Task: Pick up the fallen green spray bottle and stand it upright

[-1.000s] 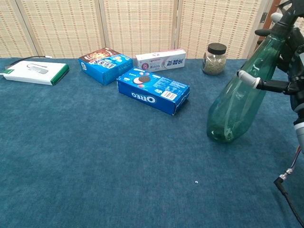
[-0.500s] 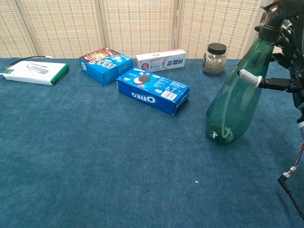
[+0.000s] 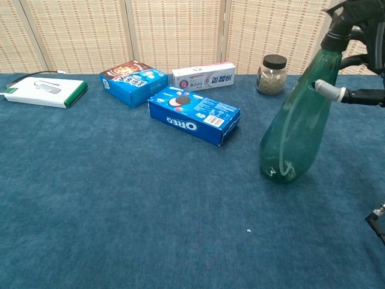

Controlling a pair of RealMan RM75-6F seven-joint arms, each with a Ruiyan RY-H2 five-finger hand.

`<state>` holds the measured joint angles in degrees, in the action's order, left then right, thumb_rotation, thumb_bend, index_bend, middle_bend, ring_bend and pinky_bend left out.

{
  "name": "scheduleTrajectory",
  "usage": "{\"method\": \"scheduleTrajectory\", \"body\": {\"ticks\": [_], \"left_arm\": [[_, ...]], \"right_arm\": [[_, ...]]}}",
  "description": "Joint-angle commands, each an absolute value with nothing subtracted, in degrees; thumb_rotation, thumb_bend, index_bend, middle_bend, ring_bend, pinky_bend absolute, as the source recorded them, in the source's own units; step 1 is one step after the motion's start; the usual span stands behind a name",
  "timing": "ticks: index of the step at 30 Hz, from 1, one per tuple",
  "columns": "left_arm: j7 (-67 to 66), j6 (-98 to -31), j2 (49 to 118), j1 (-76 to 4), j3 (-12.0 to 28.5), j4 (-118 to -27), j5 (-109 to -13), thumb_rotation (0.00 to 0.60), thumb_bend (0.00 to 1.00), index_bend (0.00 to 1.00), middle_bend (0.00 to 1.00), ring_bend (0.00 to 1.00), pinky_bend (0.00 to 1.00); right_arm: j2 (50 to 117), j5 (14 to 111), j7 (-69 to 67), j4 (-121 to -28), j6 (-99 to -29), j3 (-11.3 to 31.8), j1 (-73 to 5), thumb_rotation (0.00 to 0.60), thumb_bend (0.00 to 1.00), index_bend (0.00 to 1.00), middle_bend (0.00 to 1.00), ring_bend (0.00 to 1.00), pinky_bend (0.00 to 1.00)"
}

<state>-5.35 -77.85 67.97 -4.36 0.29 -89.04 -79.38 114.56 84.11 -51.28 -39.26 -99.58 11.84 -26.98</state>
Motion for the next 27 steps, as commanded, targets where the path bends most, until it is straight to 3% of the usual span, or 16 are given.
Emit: {"method": "scheduleTrajectory", "body": {"ticks": [1,10,27], "left_arm": [[-5.58,-77.83,67.90,-4.44,0.35,-89.24,-79.35,0.600,0.00,0.54,0.40,0.36,0.38],[-6.24,-77.64,67.96,-4.74,0.44,-89.69,-79.35,0.600,0.00,0.54,0.40,0.36,0.38],[-6.48,-77.89,67.74,-4.83,0.55,-90.11,-79.38,0.600,0.00,0.54,0.40,0.36,0.38]], "right_arm": [[107.44,85.71,-44.01,-50.70,-98.41,9.64,-24.37,0.600,0.00,0.09,0.16,0.14,0.38],[96.76,86.15,-32.43,-68.88,-93.53,7.27,-21.78,0.600,0.00,0.06,0.11,0.10,0.36],[86.88,85.74,-21.62,-82.78,-88.66,5.85,-18.44,0.600,0.00,0.02,0.06,0.06,0.33]]}}
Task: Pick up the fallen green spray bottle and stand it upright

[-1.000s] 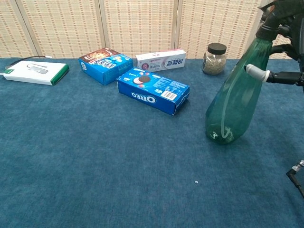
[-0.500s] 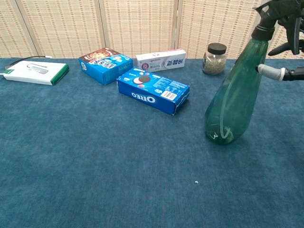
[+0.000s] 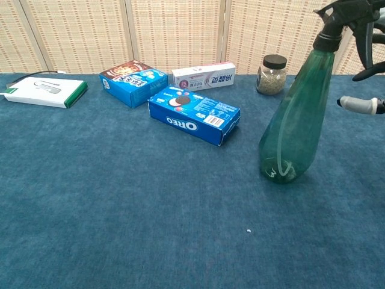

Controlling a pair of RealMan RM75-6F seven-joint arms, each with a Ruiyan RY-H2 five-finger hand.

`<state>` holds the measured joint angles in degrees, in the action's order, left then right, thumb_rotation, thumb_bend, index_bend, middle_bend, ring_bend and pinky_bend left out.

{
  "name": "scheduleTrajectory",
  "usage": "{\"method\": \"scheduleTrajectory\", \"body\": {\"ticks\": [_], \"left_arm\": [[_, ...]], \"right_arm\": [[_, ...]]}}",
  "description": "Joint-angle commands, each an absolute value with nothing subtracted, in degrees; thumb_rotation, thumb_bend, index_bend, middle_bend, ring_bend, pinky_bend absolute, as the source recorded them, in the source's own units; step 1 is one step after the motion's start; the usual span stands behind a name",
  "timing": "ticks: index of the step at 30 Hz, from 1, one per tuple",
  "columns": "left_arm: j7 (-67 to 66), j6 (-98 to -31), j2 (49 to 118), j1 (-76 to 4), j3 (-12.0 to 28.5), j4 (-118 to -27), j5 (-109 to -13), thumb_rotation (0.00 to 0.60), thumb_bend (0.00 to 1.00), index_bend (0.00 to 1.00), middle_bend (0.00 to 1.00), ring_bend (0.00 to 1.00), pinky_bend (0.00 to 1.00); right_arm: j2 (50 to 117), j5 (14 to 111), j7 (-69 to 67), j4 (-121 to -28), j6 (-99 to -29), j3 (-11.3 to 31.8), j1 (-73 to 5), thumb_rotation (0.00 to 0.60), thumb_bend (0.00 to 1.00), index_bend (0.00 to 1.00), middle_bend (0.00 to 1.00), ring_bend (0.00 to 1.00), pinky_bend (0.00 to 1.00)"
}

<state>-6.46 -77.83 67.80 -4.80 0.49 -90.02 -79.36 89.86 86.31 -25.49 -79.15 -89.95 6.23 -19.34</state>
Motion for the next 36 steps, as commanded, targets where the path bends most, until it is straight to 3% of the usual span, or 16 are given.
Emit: {"method": "scheduleTrajectory", "body": {"ticks": [1,12,36], "left_arm": [[-6.53,-77.93,67.68,-4.86,0.59,-90.18,-79.40,0.600,0.00,0.54,0.40,0.36,0.38],[-6.50,-79.17,66.81,-5.84,2.10,-91.45,-80.31,0.600,0.00,0.53,0.40,0.36,0.38],[-7.31,-79.39,62.90,-10.03,6.97,-95.80,-79.51,0.600,0.00,0.53,0.40,0.36,0.38]], "right_arm": [[85.99,85.42,-20.31,-83.98,-88.31,5.80,-18.21,0.600,0.00,0.02,0.06,0.06,0.33],[71.96,79.76,-3.38,-99.57,-82.89,4.33,-15.39,0.600,0.00,0.02,0.05,0.06,0.31],[59.68,74.76,11.21,-104.12,-81.25,1.82,-9.76,0.600,0.00,0.02,0.05,0.06,0.30]]}}
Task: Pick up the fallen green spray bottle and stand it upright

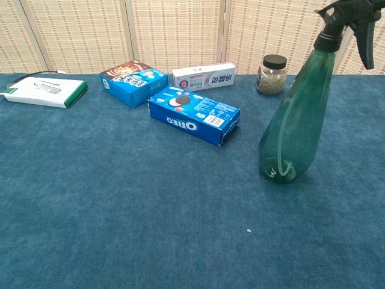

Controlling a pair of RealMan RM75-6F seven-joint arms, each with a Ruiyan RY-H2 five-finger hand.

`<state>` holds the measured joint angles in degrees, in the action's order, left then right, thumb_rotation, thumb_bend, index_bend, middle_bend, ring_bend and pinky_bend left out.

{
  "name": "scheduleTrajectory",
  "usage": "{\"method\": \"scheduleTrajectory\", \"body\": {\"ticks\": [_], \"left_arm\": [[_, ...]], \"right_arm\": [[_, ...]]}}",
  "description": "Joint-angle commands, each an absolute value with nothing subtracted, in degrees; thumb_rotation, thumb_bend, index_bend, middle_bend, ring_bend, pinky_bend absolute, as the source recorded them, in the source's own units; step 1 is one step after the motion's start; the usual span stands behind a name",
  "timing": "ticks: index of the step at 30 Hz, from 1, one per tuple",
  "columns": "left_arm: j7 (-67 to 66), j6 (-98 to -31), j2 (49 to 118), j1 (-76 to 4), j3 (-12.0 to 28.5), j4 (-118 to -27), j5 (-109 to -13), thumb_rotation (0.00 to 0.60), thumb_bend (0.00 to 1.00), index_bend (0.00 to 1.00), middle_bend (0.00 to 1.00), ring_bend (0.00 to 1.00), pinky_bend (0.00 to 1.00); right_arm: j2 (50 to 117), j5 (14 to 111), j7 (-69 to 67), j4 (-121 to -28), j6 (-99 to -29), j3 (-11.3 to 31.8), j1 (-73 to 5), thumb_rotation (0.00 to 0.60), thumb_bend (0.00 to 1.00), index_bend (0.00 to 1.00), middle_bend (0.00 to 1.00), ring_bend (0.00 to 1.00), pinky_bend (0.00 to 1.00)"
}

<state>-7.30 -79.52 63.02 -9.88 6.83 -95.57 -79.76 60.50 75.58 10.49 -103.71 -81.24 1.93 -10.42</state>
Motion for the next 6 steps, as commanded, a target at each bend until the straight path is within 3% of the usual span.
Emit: {"method": "scheduleTrajectory", "body": {"ticks": [1,6], "left_arm": [[-7.35,-79.18,62.84,-10.16,7.01,-96.05,-79.27,0.600,0.00,0.53,0.40,0.36,0.38],[-8.16,-78.57,63.09,-10.61,6.99,-96.47,-78.51,0.600,0.00,0.53,0.40,0.36,0.38]], "right_arm": [[59.42,74.41,11.02,-104.23,-81.05,1.91,-9.61,0.600,0.00,0.02,0.05,0.06,0.30],[59.44,74.15,9.72,-103.35,-80.12,2.46,-9.55,0.600,0.00,0.02,0.05,0.06,0.30]]}}
